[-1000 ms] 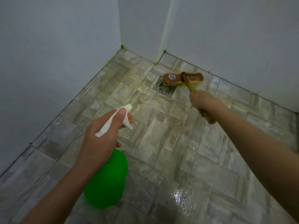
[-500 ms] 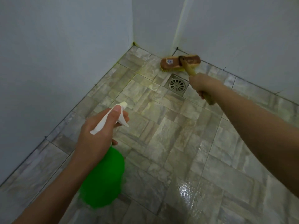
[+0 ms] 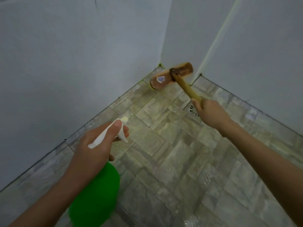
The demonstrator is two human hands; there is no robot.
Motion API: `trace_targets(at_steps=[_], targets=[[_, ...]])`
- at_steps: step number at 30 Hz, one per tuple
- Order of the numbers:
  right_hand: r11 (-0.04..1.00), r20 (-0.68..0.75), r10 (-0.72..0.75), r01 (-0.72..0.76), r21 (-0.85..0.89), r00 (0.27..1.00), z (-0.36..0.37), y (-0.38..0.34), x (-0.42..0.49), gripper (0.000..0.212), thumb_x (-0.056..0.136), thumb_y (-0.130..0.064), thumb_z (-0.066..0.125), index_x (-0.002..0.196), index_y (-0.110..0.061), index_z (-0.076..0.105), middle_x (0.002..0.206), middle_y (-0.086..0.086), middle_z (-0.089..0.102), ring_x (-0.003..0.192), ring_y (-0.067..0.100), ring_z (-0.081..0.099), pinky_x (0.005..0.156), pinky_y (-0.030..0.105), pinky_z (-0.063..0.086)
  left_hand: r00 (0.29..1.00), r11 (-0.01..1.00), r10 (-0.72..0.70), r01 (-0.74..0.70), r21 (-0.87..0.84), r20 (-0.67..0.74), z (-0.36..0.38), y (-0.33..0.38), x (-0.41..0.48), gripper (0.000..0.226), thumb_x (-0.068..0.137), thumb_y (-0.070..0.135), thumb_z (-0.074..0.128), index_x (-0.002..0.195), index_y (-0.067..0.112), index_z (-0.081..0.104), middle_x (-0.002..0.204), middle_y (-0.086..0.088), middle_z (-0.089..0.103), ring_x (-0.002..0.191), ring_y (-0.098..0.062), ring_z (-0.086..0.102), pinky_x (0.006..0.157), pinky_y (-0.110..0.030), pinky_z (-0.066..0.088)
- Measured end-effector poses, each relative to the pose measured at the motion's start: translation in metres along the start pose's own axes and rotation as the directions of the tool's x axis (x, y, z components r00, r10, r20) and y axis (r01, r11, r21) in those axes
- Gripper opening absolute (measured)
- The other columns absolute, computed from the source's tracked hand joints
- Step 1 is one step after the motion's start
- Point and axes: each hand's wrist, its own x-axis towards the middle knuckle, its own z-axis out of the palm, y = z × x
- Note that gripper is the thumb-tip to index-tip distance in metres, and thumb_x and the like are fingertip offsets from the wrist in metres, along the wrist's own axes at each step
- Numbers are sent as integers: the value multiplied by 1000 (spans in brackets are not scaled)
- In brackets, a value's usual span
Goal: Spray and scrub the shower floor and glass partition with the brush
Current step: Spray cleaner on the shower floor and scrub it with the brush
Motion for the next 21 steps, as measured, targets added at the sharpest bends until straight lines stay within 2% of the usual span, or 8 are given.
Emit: trace_targets(at_steps=[3, 6, 10, 13, 15, 17, 19, 21], targets=[[980, 76, -127, 137, -147, 989, -2, -31, 51, 57, 100, -51, 26, 63, -11, 42, 59, 8, 49, 51, 24, 47, 48, 31, 34, 1000, 1000, 2, -2, 8, -19, -4, -2, 0, 36, 91, 49, 49, 94, 29, 78, 94, 14, 78, 93, -2, 72, 53, -30, 55], [956, 201, -129, 176, -235, 971, 17, -43, 91, 61, 101, -51, 22, 66, -7, 47, 62, 11, 51, 58, 28, 51, 55, 35, 41, 999, 1000, 6, -6, -2, -52, -7, -2, 3, 36, 92, 50, 48, 89, 31, 79, 94, 12, 78, 94, -4, 72, 54, -31, 54], [955, 237, -115, 173, -242, 965, 31, -61, 124, 61, 102, -48, 20, 66, -6, 46, 69, 11, 49, 74, 29, 53, 68, 34, 40, 998, 1000, 23, -24, -5, -59, -10, -1, 6, 36, 94, 49, 48, 83, 32, 77, 93, 12, 78, 93, -4, 73, 52, -30, 55], [969, 276, -94, 152, -195, 957, 25, -86, 134, 50, 104, -40, 21, 73, -9, 45, 89, 14, 51, 67, 23, 46, 71, 34, 39, 998, 999, 41, -41, -3, -52, -11, 0, 8, 37, 95, 55, 53, 81, 31, 78, 93, 13, 78, 94, -3, 72, 50, -24, 55], [976, 326, -78, 138, -166, 942, 27, -92, 135, 42, 105, -38, 19, 82, -12, 44, 95, 16, 53, 66, 25, 48, 72, 36, 44, 997, 999, 51, -50, 10, -58, -10, -1, 9, 39, 91, 55, 49, 81, 31, 78, 94, 13, 78, 94, -3, 72, 50, -24, 55], [974, 361, -71, 143, -177, 930, 30, -79, 124, 50, 105, -38, 18, 97, -5, 54, 100, 24, 59, 73, 30, 58, 72, 34, 46, 997, 999, 51, -50, 13, -65, -9, -3, 10, 36, 96, 53, 53, 83, 30, 78, 94, 13, 78, 94, -3, 72, 50, -25, 55], [959, 392, -24, 132, -250, 919, 27, -50, 101, 49, 106, -31, 18, 115, 1, 55, 97, 23, 59, 83, 30, 60, 74, 33, 44, 997, 999, 38, -38, -11, -70, -8, -2, 9, 32, 97, 47, 51, 86, 33, 78, 94, 12, 78, 95, -4, 73, 52, -29, 55], [952, 417, 71, 63, -299, 906, 15, -26, 75, 54, 105, -37, 18, 88, -2, 55, 78, 14, 54, 65, 25, 52, 61, 31, 41, 996, 999, 23, -25, -24, -81, -10, 1, 10, 32, 96, 44, 49, 88, 32, 78, 94, 11, 78, 94, -4, 73, 52, -31, 55]])
